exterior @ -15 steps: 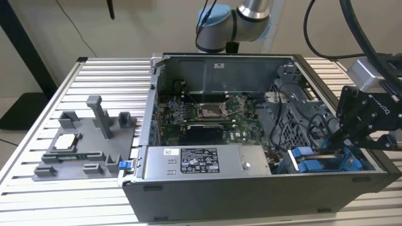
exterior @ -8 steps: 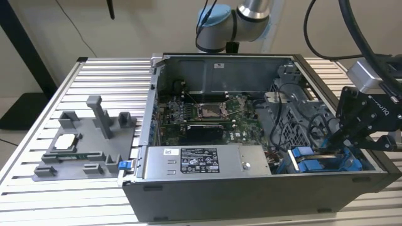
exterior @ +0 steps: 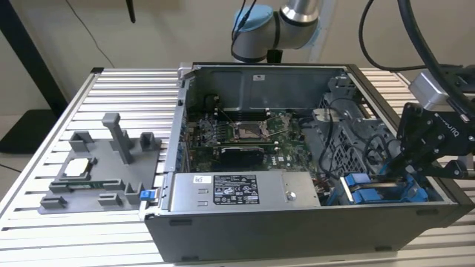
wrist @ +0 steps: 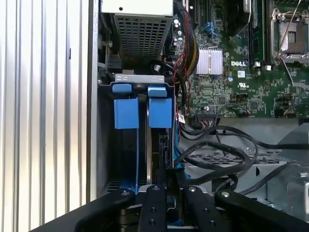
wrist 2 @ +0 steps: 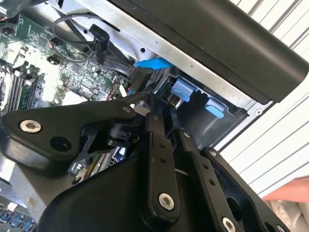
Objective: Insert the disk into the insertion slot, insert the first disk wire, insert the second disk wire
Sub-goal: 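Insert the first disk wire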
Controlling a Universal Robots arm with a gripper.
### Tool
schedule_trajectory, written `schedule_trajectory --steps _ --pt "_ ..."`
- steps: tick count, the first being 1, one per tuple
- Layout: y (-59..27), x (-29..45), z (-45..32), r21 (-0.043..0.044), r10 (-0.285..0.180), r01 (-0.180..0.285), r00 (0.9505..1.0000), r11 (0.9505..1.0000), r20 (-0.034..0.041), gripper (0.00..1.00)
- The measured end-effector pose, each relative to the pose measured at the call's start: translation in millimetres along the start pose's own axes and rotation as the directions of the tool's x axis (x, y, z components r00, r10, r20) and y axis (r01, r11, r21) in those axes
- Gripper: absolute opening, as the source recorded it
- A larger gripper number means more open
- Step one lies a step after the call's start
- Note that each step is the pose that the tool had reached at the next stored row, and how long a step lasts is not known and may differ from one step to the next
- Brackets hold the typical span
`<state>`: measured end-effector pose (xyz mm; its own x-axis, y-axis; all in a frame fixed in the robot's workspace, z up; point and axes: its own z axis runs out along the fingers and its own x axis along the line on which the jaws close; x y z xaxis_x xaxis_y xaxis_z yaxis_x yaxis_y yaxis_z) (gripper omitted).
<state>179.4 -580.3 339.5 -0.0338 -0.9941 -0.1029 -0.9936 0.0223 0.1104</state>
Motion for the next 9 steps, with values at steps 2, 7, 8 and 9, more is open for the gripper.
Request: schedule_trajectory --steps 2,7,8,9 --pt "-0.1 0.1 0.6 0.0003 0.001 -0.001 1.0 1.0 0.0007 0.0" --pt "-0.2 0.2 1.8 0.0006 0.004 -0.004 1.0 1.0 0.0009 0.0" --pt "-0.2 0.2 2.4 0.0007 0.005 -0.005 1.0 1.0 0.0015 0.0" --pt "-0.3 0.3 3.0 0.0009 0.006 -0.006 1.0 1.0 0.0014 0.0"
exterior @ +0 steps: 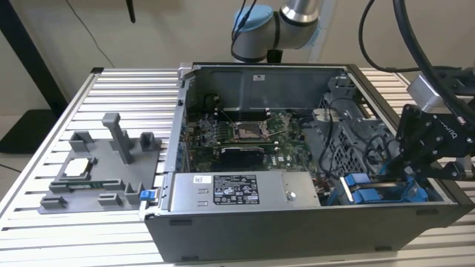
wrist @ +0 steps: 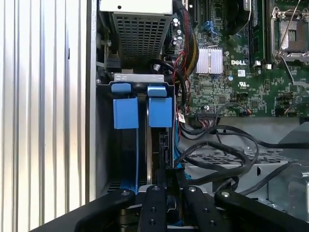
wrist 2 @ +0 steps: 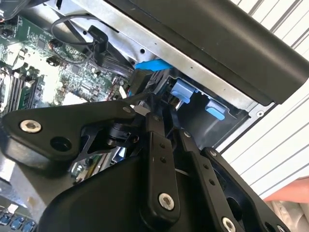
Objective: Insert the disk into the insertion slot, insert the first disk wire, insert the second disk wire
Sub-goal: 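Insert the first disk wire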
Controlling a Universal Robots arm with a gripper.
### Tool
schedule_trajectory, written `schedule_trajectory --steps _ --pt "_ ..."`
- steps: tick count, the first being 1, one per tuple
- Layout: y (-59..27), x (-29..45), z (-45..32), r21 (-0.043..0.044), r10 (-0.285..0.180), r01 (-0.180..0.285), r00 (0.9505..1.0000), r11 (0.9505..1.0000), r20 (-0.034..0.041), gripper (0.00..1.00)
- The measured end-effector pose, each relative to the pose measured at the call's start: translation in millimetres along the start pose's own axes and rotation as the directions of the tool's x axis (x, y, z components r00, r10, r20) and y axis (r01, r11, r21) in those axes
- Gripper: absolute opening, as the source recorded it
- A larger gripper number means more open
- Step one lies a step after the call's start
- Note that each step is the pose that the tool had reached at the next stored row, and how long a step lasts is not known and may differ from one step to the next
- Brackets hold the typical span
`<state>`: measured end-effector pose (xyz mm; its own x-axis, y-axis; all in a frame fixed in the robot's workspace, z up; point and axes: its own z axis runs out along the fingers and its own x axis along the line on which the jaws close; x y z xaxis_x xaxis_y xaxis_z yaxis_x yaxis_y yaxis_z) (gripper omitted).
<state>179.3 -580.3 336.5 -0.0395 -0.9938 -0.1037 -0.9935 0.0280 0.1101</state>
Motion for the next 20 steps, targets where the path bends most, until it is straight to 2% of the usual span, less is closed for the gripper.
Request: schedule_trajectory --steps 4,5,9,12,14,17,20 --pt "-0.3 0.4 3.9 0.0026 0.002 -0.002 1.0 1.0 -0.001 0.0" --pt "-0.3 0.4 4.5 0.0027 0.002 -0.002 1.0 1.0 0.0 1.0" --pt "-0.3 0.5 4.4 0.0027 0.001 -0.001 1.0 1.0 0.0006 1.0" --pt "0.1 0.1 0.9 0.0021 0.002 -0.002 1.0 1.0 0.0003 1.0" --pt "0.6 -0.3 -3.3 0.002 0.002 -0.002 1.0 1.0 0.0003 1.0" --pt "1.9 -1.7 -15.2 0.002 0.002 -0.002 1.0 1.0 0.0002 1.0" --pt "2.8 -2.7 -23.1 0.0021 0.002 -0.002 1.0 1.0 -0.0001 1.0"
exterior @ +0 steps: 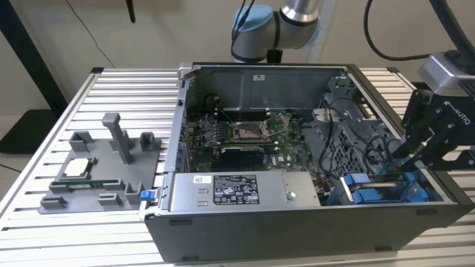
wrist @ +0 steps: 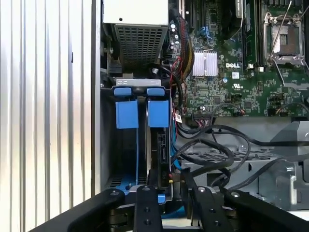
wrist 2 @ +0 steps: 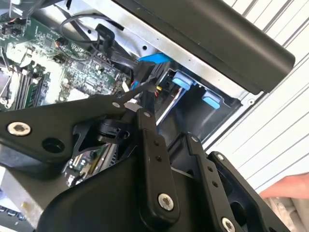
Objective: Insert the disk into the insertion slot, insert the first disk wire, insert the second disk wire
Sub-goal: 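Insert the first disk wire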
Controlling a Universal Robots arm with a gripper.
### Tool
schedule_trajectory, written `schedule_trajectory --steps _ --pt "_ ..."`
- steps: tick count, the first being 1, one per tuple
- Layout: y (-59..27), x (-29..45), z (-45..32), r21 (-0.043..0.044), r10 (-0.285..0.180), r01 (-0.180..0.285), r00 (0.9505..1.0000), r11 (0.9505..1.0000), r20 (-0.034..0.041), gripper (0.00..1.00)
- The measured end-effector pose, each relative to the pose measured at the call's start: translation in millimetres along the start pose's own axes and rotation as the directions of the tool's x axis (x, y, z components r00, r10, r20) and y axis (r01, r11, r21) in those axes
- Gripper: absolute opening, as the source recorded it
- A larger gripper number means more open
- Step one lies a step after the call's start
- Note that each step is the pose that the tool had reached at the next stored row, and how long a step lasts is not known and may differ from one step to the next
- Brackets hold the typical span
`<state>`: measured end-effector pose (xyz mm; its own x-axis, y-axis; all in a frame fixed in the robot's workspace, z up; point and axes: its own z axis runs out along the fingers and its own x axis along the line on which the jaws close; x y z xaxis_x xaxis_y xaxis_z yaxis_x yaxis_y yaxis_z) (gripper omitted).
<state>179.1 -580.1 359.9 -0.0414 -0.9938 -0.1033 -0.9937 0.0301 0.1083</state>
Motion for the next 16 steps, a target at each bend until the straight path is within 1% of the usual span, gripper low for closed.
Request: schedule_trajectory --steps 3,7,8,10,11,12,13,16 --pt "0.9 -0.9 -8.0 0.0 0.0 0.0 1.0 1.0 -0.0001 1.0" --pt "1.9 -3.8 -15.6 0.0 0.0 0.0 1.0 1.0 -0.0001 1.0" --pt "2.2 -4.7 -17.3 0.0001 0.0 0.0 1.0 1.0 -0.0001 1.0" --pt "2.4 -6.1 -18.2 0.0016 0.0 0.0 1.0 1.0 0.0 1.0" --pt "2.5 -6.4 -18.2 0.0044 -0.001 0.001 1.0 1.0 -0.0001 1.0" --pt "2.6 -7.0 -18.2 0.0096 -0.001 0.001 1.0 1.0 0.0002 1.0" --pt "2.6 -7.7 -18.1 0.0164 -0.002 0.002 1.0 0.9999 0.0003 1.0" --pt "2.8 -11.9 -17.6 0.0411 -0.004 0.004 1.0 0.9991 0.001 1.0"
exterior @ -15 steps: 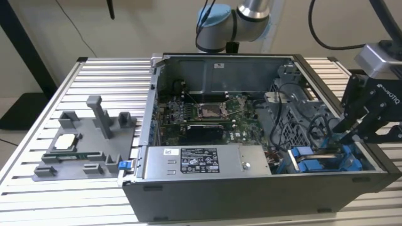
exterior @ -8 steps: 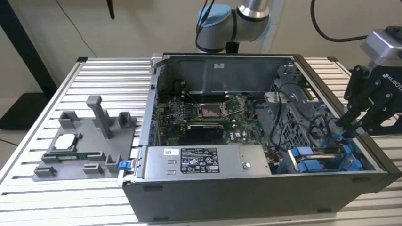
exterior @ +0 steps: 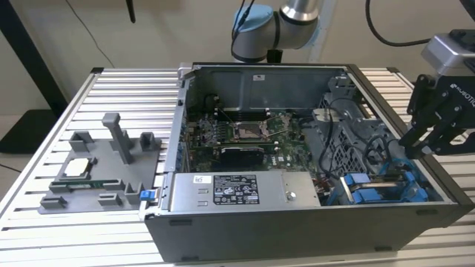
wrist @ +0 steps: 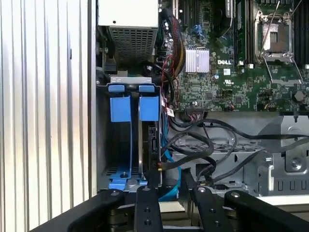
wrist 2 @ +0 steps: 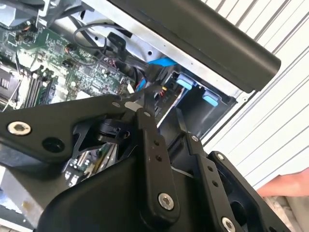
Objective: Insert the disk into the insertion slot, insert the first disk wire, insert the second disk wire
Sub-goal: 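Insert the first disk wire, then insert the second disk wire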
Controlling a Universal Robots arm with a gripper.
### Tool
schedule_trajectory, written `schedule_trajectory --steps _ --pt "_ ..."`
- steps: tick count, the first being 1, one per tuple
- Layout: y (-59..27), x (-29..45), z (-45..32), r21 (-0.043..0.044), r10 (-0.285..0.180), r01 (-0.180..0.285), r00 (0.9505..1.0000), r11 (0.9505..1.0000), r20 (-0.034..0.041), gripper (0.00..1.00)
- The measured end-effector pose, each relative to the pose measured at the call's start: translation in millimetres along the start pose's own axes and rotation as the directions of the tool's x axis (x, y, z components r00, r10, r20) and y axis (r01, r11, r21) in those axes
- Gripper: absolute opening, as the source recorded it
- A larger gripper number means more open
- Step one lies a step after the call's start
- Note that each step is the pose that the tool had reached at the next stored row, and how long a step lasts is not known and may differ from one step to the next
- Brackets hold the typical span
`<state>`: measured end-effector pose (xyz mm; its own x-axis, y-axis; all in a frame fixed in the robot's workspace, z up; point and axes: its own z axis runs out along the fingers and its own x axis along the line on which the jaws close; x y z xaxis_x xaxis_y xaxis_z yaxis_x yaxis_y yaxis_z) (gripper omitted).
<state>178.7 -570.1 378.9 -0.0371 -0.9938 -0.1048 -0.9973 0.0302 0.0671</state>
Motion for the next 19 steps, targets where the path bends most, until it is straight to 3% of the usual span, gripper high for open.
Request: schedule_trajectory --steps 3,5,6,9,10,12,19 --pt "0.1 -7.4 0.7 0.0131 -0.002 0.002 1.0 0.9999 -0.0007 1.0" --pt "0.3 -11.8 1.3 0.0185 -0.001 0.001 1.0 0.9998 -0.0092 1.0" --pt "0.2 -13.4 1.6 0.02 -0.001 0.001 0.9998 0.9998 -0.0181 1.0" --pt "-0.9 -17.4 2.1 0.0222 0.002 0.0 0.9984 0.9998 -0.0567 1.0" --pt "-1.6 -18.3 2.1 0.0225 0.002 -0.001 0.9979 0.9997 -0.0644 1.0" --pt "-3.4 -20.3 2.3 0.0226 0.002 -0.001 0.9976 0.9997 -0.0691 1.0" --pt "-13.0 -23.0 2.2 0.0223 -0.001 0.002 0.9975 0.9997 -0.0702 1.0"
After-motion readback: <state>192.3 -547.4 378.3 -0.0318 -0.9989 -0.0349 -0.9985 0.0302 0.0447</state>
